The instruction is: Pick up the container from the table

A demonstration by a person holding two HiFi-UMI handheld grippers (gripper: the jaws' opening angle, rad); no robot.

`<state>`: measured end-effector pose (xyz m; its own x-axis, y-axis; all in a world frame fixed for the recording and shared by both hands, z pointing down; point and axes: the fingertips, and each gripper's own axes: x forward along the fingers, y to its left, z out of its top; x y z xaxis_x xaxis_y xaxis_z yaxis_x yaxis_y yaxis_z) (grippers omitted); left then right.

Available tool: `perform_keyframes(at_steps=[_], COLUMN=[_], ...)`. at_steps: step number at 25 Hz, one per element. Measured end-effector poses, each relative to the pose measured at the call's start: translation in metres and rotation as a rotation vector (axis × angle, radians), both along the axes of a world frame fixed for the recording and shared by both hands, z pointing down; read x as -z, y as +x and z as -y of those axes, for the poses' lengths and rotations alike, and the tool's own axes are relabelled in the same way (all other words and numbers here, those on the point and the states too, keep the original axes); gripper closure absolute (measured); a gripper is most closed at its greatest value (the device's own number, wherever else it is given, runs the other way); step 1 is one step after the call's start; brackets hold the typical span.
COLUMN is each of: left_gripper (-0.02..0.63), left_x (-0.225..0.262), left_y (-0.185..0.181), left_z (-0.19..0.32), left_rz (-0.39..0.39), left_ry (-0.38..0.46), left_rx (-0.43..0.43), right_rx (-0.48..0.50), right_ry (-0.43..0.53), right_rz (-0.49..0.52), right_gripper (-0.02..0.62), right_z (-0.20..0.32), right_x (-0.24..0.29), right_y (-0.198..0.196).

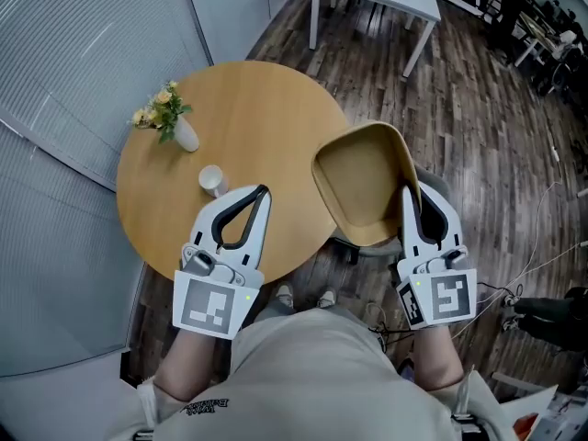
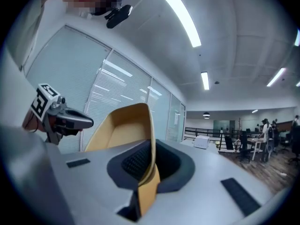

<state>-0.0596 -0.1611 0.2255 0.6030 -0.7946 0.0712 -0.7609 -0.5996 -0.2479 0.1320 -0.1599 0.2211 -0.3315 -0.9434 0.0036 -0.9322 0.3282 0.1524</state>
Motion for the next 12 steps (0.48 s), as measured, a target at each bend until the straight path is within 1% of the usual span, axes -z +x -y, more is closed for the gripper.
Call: perform_keyframes(at_steps=[2, 5, 8, 12], left_gripper=[0.584, 0.584, 0.584, 0.584], left_x=[-0.007, -0.015, -0.018, -0.022], left_y=[0.001, 0.004, 0.009, 0.013], left_z=[-0.003, -0.005, -0.006, -0.009], left_rz=[0.003, -0.002, -0.002, 0.004], left_ry=[-0.027, -0.065, -0.075, -0.081], left_rx=[0.002, 0.008, 0.002, -0.01], right_rx=[-0.005, -0.003, -0.006, -0.008], right_ry=[-0.016, -0.055, -0.067, -0.058], right_rz=[-0.022, -0.005, 0.017, 0.034], right_gripper=[0.561, 0.562, 0.561, 0.561], right_z=[-0.006, -0.011, -0.012, -0.012], right_x=[-0.01, -0.024, -0.028, -0.024], right_y=[0.002, 0.006, 0.01, 0.013])
